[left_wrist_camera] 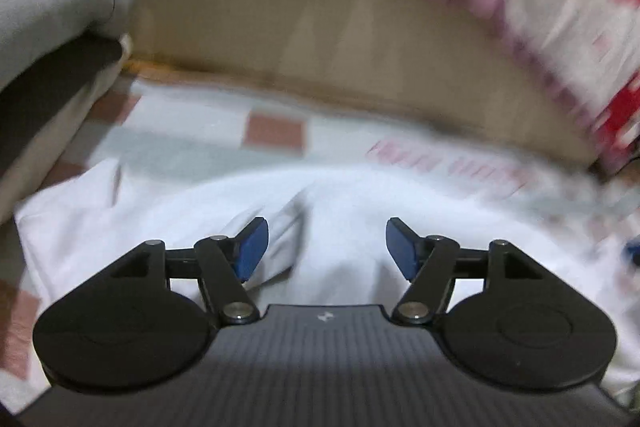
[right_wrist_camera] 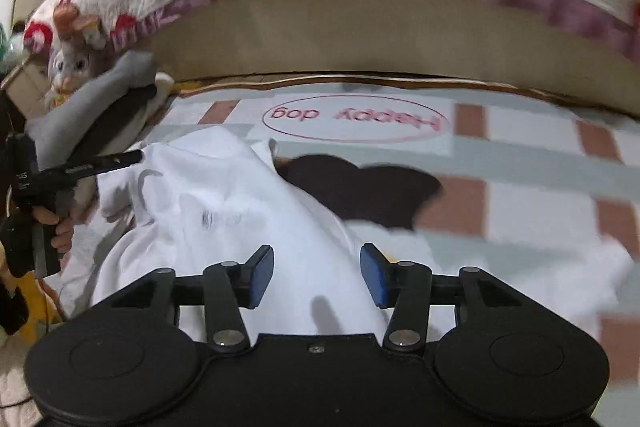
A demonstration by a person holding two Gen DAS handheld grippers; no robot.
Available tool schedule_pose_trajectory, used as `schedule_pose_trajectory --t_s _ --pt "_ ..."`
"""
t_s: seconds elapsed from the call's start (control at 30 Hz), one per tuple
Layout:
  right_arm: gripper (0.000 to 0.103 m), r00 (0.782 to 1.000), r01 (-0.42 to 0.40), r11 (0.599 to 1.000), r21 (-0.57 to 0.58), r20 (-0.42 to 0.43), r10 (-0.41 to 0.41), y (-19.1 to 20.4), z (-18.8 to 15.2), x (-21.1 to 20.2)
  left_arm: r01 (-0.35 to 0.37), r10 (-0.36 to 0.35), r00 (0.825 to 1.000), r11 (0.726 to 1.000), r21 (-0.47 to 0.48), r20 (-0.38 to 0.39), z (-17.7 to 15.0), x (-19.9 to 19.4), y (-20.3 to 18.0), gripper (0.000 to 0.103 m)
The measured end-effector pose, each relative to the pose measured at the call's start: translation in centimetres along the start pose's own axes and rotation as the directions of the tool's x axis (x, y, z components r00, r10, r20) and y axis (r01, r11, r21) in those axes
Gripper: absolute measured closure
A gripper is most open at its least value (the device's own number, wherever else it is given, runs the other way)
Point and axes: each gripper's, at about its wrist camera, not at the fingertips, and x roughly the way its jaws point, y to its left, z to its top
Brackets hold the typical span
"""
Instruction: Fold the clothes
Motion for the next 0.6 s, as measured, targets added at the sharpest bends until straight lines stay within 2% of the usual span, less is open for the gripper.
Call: schedule_pose_trajectory --t_s 0.03,0.07,0.13,0.17,0.27,0.3,0.37,0.43,0.47,0.5,0.53,0.6 --pt "0.048 1.000 0.017 1.000 -0.011 -0.005 -0.018 0.1 0.7 1.6 0.004 -0.004 0.999 1.000 0.004 -0.040 -0.5 0.4 0.3 0.057" --pt "0.047 0.999 0.049 0.999 0.009 -0.004 -0.049 -0.1 1.1 3.2 0.019 -0.019 0.997 1.000 0.000 -0.077 -1.1 0.8 0.6 0.101" --pt "0.047 0.994 0.098 0.988 0.116 -0.059 -0.091 -1.6 1.3 6.5 0.082 -0.088 0.991 0.995 -0.058 -0.103 -2.1 0.2 1.8 0.099" --pt "0.047 0.996 0.076 0.983 0.166 -0.059 -0.067 -2.1 1.2 7.3 0.091 -0.097 0.991 0.994 -0.067 -0.097 -2.4 -0.3 2.2 0.099" --pt "0.047 0.998 -0.064 0.946 0.317 -0.003 0.069 -3.1 0.5 8.3 0.089 -0.092 0.993 0.995 -0.038 -0.070 -2.4 -1.7 2.2 0.099" --pt "0.047 0.992 -0.109 0.929 0.355 -0.015 0.122 -3.2 0.2 9.0 0.089 -0.091 0.994 0.996 -0.030 -0.062 -2.4 -2.1 1.9 0.099" --pt "0.040 0.973 -0.192 0.883 0.428 -0.033 0.227 -3.5 -0.4 10.3 0.086 -0.087 0.995 0.996 -0.023 -0.054 -2.5 -2.6 1.4 0.099" --pt "0.038 0.962 -0.222 0.869 0.441 -0.043 0.268 -3.2 -0.9 10.9 0.071 -0.074 0.995 0.997 -0.038 -0.070 -3.2 -3.2 1.2 0.099" --pt "0.046 0.960 -0.244 0.875 0.418 -0.026 0.280 -2.6 -1.0 10.7 0.066 -0.069 0.994 0.997 -0.043 -0.079 -3.6 -3.5 1.1 0.099" --pt "0.059 0.957 -0.264 0.882 0.391 -0.008 0.290 -1.9 -1.2 10.5 0.067 -0.070 0.993 0.997 -0.036 -0.091 -3.9 -3.8 0.9 0.099" --pt "0.093 0.963 -0.259 0.912 0.319 0.013 0.269 -0.6 -1.3 9.8 0.065 -0.067 0.992 0.998 -0.024 -0.104 -4.1 -4.0 0.8 0.099" --pt "0.094 0.972 -0.235 0.955 0.179 0.066 0.226 2.1 -1.7 8.0 0.047 -0.045 0.991 0.999 0.012 -0.127 -4.1 -4.2 0.8 0.099"
